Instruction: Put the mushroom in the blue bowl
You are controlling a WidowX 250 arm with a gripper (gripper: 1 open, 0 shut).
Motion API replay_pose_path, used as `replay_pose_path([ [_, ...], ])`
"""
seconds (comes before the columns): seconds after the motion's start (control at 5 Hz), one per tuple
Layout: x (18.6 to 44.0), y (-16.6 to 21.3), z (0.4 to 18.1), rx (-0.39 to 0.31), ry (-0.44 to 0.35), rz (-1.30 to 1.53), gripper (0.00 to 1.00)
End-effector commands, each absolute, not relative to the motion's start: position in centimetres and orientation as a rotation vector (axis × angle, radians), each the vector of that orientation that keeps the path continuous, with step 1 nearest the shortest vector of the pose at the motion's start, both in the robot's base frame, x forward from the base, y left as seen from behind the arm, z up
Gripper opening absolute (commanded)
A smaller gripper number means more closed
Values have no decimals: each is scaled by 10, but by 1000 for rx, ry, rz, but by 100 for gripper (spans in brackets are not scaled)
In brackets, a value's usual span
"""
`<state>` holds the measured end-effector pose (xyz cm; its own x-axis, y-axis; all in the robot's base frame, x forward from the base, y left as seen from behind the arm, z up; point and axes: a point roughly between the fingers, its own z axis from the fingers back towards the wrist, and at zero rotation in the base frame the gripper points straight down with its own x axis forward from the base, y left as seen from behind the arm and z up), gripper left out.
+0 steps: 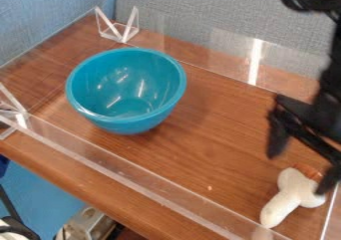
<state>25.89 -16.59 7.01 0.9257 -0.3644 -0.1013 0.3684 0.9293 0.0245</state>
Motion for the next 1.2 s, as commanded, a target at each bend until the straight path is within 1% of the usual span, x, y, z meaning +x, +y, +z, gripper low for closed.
replay_pose_path([
  [0.0,256,-179,76,31,38,-439,100],
  [0.4,239,-171,60,51,61,-494,100],
  [0.6,234,-174,51,58,70,-498,100],
  [1.0,229,-180,40,66,75,-499,100],
])
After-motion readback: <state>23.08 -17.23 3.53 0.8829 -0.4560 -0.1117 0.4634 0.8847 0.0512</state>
